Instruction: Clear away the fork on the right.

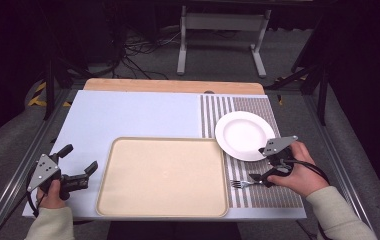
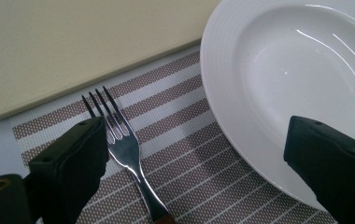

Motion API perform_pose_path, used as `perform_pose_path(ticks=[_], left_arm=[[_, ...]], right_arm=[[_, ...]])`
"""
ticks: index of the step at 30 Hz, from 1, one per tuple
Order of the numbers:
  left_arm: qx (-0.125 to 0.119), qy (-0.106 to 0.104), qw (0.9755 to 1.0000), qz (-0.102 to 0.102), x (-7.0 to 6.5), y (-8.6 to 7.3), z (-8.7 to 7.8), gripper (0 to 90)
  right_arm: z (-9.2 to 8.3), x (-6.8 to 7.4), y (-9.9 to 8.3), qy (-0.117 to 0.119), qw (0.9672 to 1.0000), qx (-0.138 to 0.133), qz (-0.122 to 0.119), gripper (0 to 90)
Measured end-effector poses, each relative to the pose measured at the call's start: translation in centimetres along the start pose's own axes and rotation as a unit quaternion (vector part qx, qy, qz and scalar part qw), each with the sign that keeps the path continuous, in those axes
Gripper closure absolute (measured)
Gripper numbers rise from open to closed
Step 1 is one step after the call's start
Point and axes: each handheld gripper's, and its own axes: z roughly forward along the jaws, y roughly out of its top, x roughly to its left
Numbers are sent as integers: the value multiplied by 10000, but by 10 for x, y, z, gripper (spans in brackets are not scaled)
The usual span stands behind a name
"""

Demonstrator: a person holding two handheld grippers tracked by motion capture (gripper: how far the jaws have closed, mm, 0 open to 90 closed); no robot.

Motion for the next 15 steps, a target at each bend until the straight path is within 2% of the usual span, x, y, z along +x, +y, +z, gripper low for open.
perform_pose_path(ticks=[7, 15], left_arm=[[20, -27, 10000, -4, -1, 1, 0, 7], [0, -31, 10000, 0, -1, 2, -1, 7]], right_arm=[[0, -3, 5, 87, 9993, 345, -135, 65], [2, -4, 10, 217, 9964, 738, -362, 66]])
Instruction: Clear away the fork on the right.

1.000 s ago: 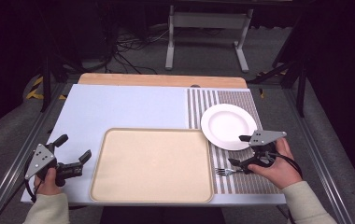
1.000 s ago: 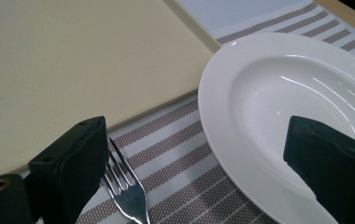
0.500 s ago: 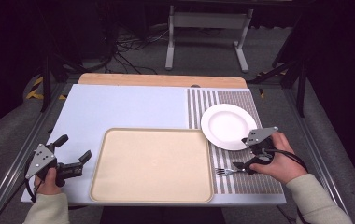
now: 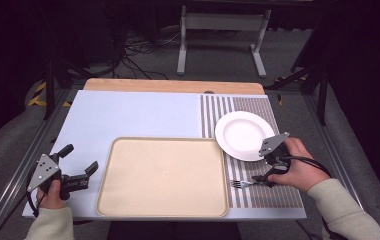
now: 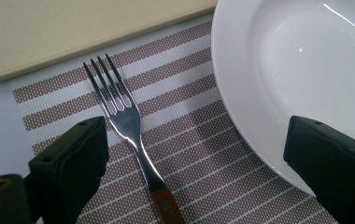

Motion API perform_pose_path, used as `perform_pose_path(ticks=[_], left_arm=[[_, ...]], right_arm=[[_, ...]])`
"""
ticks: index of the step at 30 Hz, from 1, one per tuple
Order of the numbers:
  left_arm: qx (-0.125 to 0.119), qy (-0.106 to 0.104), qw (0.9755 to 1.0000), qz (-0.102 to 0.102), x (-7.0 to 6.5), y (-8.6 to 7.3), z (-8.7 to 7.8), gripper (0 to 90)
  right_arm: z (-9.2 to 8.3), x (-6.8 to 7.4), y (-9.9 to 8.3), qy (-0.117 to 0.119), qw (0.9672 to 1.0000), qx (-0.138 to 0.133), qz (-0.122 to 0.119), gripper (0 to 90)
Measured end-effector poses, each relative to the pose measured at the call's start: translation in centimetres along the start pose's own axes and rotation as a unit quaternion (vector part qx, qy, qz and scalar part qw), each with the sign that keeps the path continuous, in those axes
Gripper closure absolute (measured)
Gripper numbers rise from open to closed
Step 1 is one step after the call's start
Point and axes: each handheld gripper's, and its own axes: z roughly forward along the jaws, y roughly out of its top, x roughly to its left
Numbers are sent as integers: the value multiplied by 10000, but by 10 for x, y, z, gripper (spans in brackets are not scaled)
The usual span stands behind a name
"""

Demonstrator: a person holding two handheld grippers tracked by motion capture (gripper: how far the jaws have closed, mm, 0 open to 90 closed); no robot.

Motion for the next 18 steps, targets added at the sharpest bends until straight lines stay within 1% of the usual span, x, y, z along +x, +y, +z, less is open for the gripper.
perform_pose_path(ticks=[5, 6, 8, 9, 10, 11, 12, 13, 14, 15, 16, 17, 18], left_arm=[[3, 6, 10000, 16, 0, 0, 0, 7], [3, 6, 10000, 16, 0, 0, 0, 6], [8, 12, 10000, 14, 0, 0, 0, 6], [9, 14, 10000, 14, 0, 0, 0, 7], [19, 6, 10000, 14, 0, 0, 0, 6], [27, 1, 10000, 13, 0, 0, 0, 6], [33, -2, 10000, 6, 0, 0, 0, 7], [43, -7, 10000, 10, 0, -1, 1, 7], [53, -10, 10000, 15, 0, -1, 1, 6], [48, -12, 10000, 14, 0, -1, 1, 7], [48, -12, 10000, 14, 0, -1, 1, 7], [34, -9, 10000, 15, 0, -1, 1, 7], [36, -4, 10000, 13, 0, 0, 0, 6]], right_arm=[[1, -1, 3, 90, 9997, 218, -88, 70], [1, -1, 3, 90, 9997, 218, -88, 70], [2, -1, 3, 123, 9993, 326, -118, 70], [3, -1, 3, 142, 9989, 403, -174, 74], [4, -1, 2, 174, 9985, 465, -226, 104], [4, -1, 2, 199, 9980, 521, -295, 159], [5, 1, 2, 349, 9962, 703, -376, 190], [6, 3, 1, 423, 9945, 881, -381, 202], [7, 3, 1, 487, 9923, 1026, -495, 228], [9, 3, 1, 539, 9898, 1164, -614, 238], [9, 3, 1, 539, 9898, 1164, -614, 238], [11, 4, 0, 556, 9882, 1281, -636, 255], [13, 4, 0, 606, 9852, 1421, -745, 296]])
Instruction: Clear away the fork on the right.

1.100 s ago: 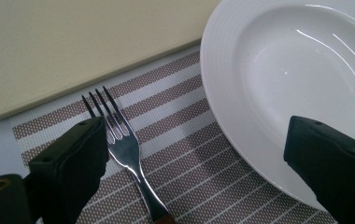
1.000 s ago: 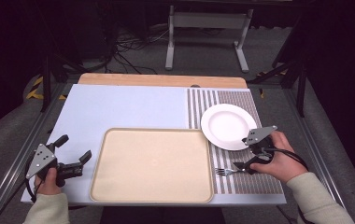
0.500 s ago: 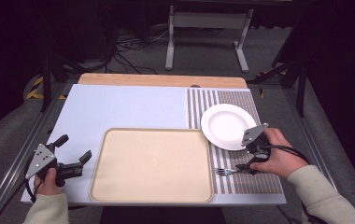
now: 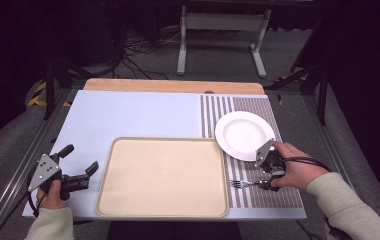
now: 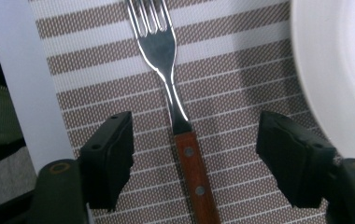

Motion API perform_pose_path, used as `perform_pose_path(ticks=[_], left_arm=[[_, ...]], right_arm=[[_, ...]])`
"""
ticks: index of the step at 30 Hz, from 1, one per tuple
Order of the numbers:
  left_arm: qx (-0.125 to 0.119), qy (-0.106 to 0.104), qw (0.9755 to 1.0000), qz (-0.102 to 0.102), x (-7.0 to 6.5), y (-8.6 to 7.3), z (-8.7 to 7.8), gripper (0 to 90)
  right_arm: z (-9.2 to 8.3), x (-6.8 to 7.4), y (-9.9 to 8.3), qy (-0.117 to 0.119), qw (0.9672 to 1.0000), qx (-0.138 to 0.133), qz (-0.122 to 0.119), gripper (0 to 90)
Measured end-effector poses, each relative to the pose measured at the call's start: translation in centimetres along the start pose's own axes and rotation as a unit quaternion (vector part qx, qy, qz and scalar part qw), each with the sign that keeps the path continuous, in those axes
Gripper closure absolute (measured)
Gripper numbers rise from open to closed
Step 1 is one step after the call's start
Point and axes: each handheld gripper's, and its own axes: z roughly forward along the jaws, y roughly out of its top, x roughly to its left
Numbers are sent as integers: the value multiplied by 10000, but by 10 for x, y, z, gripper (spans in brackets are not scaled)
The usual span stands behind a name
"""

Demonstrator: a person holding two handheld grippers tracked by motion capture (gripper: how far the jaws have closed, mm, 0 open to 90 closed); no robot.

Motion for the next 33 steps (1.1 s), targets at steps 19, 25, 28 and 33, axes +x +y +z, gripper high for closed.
perform_pose_path(ticks=[19, 25, 28, 33], left_arm=[[12, 28, 10000, 39, -1, 0, 0, 7], [25, 17, 10000, 40, -2, 0, 1, 6], [24, 17, 10000, 38, -2, 0, 1, 7], [4, 30, 10000, 31, -1, 0, 0, 6]], right_arm=[[18, -3, 9, 355, 9900, 968, -966, 651], [23, -5, 13, 360, 9849, 1119, -1271, 696], [26, -5, 15, 439, 9813, 1225, -1418, 765], [27, -4, 16, 433, 9805, 1282, -1425, 772]])
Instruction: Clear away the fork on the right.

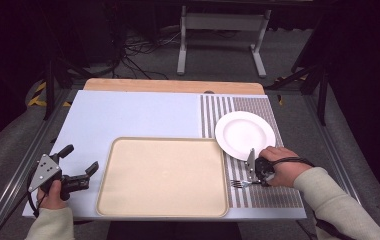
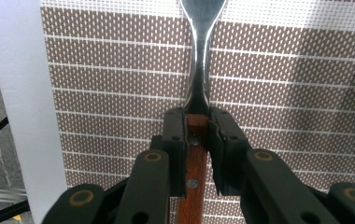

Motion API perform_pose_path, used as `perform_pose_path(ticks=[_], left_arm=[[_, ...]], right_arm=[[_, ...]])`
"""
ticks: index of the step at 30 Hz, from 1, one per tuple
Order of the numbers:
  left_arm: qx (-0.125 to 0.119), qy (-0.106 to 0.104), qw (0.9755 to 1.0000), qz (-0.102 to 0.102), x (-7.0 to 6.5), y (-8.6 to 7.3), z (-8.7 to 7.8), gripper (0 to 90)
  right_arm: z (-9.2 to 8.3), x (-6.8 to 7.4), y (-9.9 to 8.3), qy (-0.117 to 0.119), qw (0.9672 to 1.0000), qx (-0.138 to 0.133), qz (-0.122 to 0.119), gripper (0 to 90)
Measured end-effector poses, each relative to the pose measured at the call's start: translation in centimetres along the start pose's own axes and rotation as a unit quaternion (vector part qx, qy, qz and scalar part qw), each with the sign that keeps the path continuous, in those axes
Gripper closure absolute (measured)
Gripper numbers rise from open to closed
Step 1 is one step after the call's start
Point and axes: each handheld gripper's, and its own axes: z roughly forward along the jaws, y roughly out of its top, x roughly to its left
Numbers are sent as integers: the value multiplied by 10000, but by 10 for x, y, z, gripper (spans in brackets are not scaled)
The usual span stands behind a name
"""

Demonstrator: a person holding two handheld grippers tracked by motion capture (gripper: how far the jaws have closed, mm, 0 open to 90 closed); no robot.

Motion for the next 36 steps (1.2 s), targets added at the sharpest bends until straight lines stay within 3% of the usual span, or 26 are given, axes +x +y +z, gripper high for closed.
perform_pose_path(ticks=[18, 36], left_arm=[[20, -8, 10000, -7, 0, 0, 0, 6], [-5, -7, 10000, -50, 1, -1, 0, 7]], right_arm=[[-1, 1, -1, -17, 9999, -57, 148, 775], [-51, -9, 4, -289, 9961, -503, 667, 776]])
